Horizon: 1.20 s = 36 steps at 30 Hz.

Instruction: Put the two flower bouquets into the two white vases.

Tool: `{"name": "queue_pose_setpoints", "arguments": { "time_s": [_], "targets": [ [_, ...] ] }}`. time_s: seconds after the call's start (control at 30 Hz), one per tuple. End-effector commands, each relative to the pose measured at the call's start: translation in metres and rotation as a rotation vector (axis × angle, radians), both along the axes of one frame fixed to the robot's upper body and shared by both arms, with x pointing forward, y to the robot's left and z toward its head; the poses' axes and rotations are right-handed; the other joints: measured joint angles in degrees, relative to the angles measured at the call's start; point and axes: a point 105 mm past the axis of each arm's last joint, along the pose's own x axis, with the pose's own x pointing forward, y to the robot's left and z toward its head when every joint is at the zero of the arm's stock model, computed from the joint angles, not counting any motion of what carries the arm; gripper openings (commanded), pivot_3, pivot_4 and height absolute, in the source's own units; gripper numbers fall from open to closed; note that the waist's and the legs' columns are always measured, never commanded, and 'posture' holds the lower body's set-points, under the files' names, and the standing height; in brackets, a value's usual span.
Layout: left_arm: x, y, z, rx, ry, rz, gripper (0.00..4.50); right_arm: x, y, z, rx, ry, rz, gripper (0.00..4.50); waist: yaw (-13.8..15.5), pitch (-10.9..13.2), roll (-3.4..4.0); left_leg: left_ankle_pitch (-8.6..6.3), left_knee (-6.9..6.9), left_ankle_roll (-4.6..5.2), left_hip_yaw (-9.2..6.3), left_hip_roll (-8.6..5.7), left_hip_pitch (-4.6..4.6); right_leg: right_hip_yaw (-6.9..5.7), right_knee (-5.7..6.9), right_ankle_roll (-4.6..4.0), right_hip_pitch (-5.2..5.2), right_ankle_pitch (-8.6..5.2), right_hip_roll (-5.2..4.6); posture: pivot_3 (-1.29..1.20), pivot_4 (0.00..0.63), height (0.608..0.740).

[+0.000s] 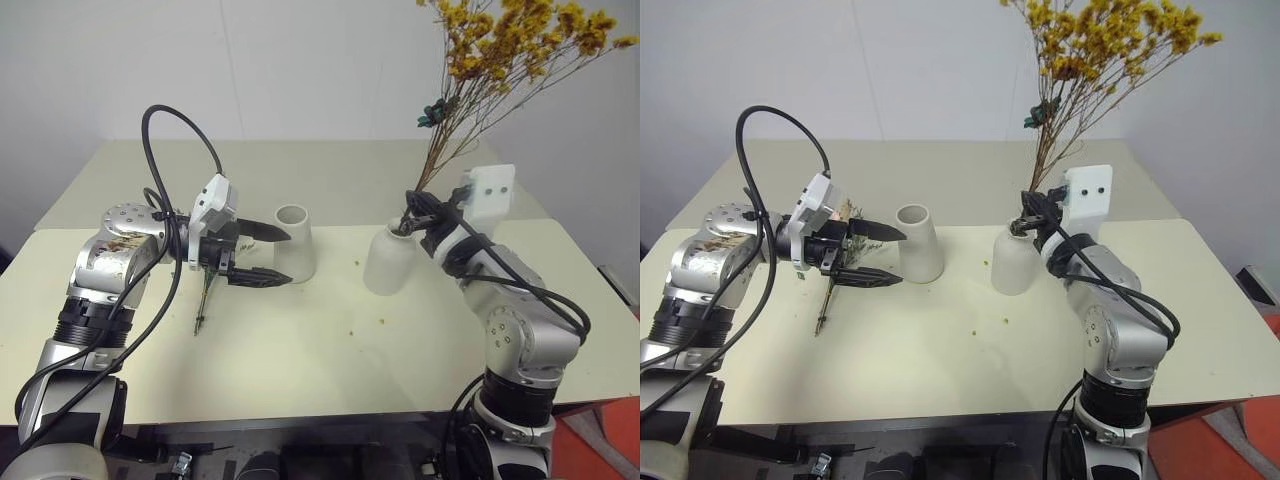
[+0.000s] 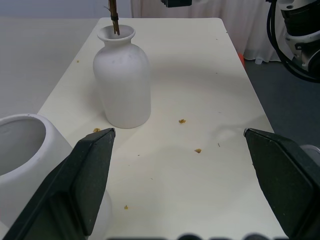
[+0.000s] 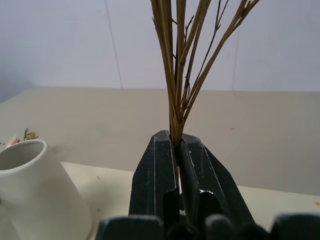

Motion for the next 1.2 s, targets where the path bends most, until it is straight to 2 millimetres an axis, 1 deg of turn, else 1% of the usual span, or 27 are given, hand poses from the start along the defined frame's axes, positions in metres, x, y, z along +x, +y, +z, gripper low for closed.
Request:
{"name": "queue_pose_setpoints", "arguments": {
  "time_s": [0.03,0.13,0.23,0.33,0.5,0.63,0.77,0.97,1.1,1.2],
  "targets": [
    [-0.004,0.003,0.015,-0.015,-0.061,-0.002,4.50,-0.001,-0.004,0.005,0.012,-0.046,-0.014,0.01,0.01,0.00,0.00,0.00,0.00,0.00,0.00,0.00,0.00,0.00,0.00,0.00,0.00,0.00,-0.01,0.00,0.150,0.740],
    [-0.004,0.004,0.015,-0.014,-0.061,0.001,4.50,-0.001,-0.005,0.003,0.019,-0.049,-0.014,0.01,0.01,0.00,0.00,0.00,0.00,0.00,0.00,0.00,-0.01,0.00,0.00,0.00,0.00,0.00,-0.01,0.00,0.150,0.740],
    [-0.005,0.005,0.015,-0.010,-0.058,-0.004,4.50,-0.003,-0.006,0.007,0.001,-0.081,-0.035,0.91,0.01,0.00,0.00,0.00,0.00,0.00,0.00,0.00,0.00,0.00,0.00,0.00,0.00,0.00,0.00,0.00,0.150,0.740],
    [-0.005,0.005,0.016,-0.012,-0.061,-0.004,4.50,-0.005,-0.006,0.011,-0.017,-0.116,-0.054,1.89,-0.02,0.00,0.00,0.00,0.00,0.00,0.00,0.00,0.00,0.00,-0.01,0.01,0.00,-0.01,0.00,0.00,0.150,0.740],
    [-0.004,0.004,0.017,-0.014,-0.065,-0.008,4.50,-0.010,-0.007,0.017,-0.020,-0.149,-0.050,1.89,0.01,0.00,0.00,0.00,-0.01,0.00,0.00,0.00,0.00,0.00,0.00,0.01,0.00,-0.01,0.00,0.00,0.150,0.740],
    [-0.003,0.003,0.017,-0.018,-0.066,-0.012,4.50,-0.015,-0.005,0.018,-0.030,-0.156,-0.031,1.89,0.02,0.00,0.00,0.00,0.00,0.00,0.00,0.00,0.00,0.00,-0.01,0.01,0.00,-0.01,0.00,0.00,0.150,0.740],
    [-0.002,0.001,0.017,-0.023,-0.068,-0.017,4.50,-0.023,-0.001,0.014,-0.070,-0.139,0.006,1.89,0.03,0.00,0.00,0.00,0.00,0.00,0.00,0.00,0.00,0.00,-0.01,0.01,0.00,-0.02,0.00,0.00,0.150,0.740],
    [-0.002,0.001,0.016,-0.027,-0.066,-0.020,4.50,-0.028,-0.004,0.000,-0.173,-0.039,0.019,1.89,0.02,0.00,0.00,0.00,0.00,0.00,0.00,0.00,-0.01,0.00,-0.01,0.01,0.01,-0.02,-0.01,0.00,0.150,0.740],
    [-0.002,0.001,0.014,-0.029,-0.062,-0.022,4.50,-0.026,-0.005,0.003,-0.169,-0.029,0.030,1.89,0.00,0.00,0.00,0.00,-0.01,0.00,0.00,0.01,0.01,-0.01,-0.01,0.05,0.00,-0.07,0.01,0.00,0.150,0.740],
    [-0.002,0.000,0.015,-0.030,-0.062,-0.025,4.50,-0.025,0.000,0.008,-0.157,-0.022,0.090,2.47,0.01,0.00,0.00,0.00,0.00,0.00,0.00,0.01,0.00,0.00,-0.02,0.05,0.01,-0.07,0.01,0.00,0.150,0.740]
  ]
}}
